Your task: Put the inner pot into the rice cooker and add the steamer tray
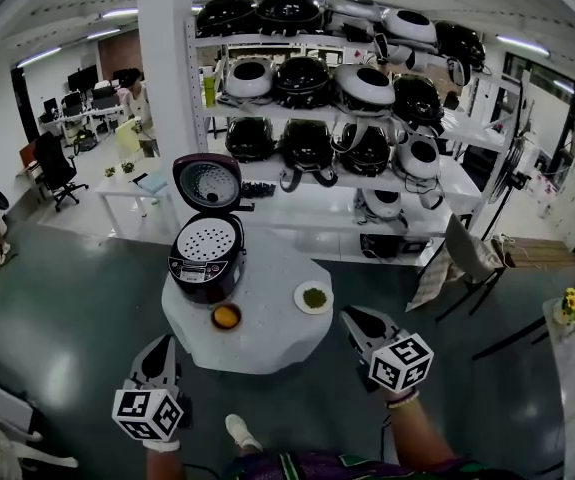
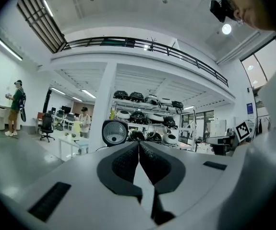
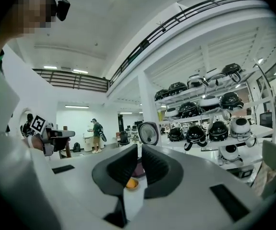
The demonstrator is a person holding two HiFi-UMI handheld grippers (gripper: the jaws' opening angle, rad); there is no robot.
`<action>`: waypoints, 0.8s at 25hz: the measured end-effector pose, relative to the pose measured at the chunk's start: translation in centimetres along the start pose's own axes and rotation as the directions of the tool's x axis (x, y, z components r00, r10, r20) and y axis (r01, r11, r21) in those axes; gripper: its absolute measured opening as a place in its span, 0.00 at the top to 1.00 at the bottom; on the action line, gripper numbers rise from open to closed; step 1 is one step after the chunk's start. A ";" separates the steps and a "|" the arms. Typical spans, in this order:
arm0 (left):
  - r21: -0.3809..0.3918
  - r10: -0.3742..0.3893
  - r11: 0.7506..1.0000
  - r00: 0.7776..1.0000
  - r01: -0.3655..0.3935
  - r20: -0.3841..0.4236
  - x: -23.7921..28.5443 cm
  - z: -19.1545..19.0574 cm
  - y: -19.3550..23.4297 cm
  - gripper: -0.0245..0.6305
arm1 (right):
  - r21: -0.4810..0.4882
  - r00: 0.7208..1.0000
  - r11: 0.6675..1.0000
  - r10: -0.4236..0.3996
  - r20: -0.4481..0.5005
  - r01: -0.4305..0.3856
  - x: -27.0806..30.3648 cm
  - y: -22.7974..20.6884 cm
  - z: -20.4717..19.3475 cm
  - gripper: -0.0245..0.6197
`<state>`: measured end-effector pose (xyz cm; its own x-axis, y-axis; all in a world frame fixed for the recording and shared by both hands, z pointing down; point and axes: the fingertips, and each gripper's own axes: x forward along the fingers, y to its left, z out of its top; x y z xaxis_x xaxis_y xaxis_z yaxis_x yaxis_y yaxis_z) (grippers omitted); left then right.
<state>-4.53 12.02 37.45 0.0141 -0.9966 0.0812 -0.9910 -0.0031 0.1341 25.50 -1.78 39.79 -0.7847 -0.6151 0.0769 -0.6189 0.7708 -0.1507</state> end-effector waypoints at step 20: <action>0.023 -0.034 0.999 0.995 0.032 0.099 -6.2 1.2 -7.1 0.93 | -0.052 0.990 0.999 -0.005 0.143 0.012 -10.8 5.3 2.9 0.96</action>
<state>2.24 18.10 34.76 0.0347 -0.9992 -0.0213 -0.9927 -0.0369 0.1144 30.78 8.47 35.26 -0.7689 -0.6362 -0.0645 -0.6295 0.7708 -0.0983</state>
